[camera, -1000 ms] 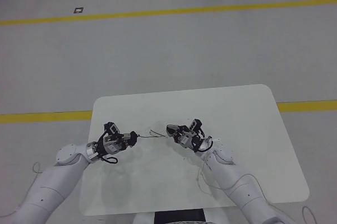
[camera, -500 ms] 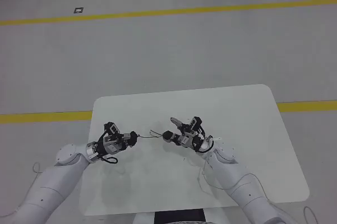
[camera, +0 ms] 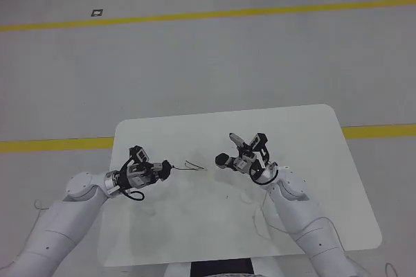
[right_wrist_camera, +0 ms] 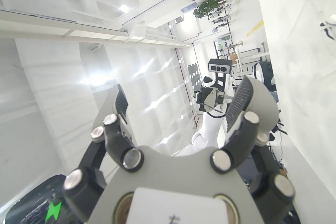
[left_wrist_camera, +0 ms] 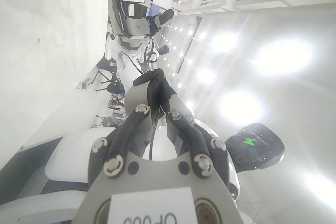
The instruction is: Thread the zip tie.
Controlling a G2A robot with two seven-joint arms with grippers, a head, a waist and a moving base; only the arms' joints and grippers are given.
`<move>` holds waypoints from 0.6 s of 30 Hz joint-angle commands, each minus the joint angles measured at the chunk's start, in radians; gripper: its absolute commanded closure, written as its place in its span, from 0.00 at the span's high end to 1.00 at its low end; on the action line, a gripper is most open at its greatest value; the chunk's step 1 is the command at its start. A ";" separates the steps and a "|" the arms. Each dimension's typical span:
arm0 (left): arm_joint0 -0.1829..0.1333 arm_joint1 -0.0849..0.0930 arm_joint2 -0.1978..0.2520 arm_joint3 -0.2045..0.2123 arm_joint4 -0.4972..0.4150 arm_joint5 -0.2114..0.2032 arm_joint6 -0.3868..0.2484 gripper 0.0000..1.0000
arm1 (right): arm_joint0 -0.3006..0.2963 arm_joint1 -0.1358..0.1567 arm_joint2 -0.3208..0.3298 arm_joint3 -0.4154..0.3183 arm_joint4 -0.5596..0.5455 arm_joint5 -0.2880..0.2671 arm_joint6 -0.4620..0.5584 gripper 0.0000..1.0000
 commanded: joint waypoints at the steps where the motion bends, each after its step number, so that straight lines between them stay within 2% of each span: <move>1: 0.009 0.003 -0.012 -0.016 0.005 0.009 0.005 0.00 | -0.011 0.005 0.014 -0.020 -0.006 -0.008 -0.003 1.00; 4: 0.017 0.006 -0.021 -0.027 0.018 0.015 0.011 0.00 | -0.027 0.012 0.029 -0.054 -0.027 -0.028 -0.005 1.00; 13: 0.017 0.006 -0.021 -0.027 0.018 0.015 0.011 0.00 | -0.027 0.012 0.029 -0.054 -0.027 -0.028 -0.005 1.00; 18: 0.021 0.004 -0.026 -0.043 0.027 0.025 0.044 0.00 | -0.038 0.018 0.038 -0.081 -0.056 -0.050 -0.047 1.00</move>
